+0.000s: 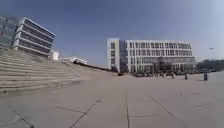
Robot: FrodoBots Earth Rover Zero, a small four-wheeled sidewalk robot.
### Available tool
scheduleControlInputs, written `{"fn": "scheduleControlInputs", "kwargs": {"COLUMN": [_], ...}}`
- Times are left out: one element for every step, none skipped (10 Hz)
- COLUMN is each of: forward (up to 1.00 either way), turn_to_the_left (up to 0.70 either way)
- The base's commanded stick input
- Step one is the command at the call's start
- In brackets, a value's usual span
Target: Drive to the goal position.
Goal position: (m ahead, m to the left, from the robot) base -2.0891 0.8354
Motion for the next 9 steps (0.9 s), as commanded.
{"fn": "scheduleControlInputs", "kwargs": {"forward": [0.04, 0.05, 0.05, 0.05, 0.05, 0.05, 0.05, 0.03, 0.00], "turn_to_the_left": [0.20, 0.10, 0.10, 0.10, 0.10, 0.10, 0.10, 0.49, 0.91]}}
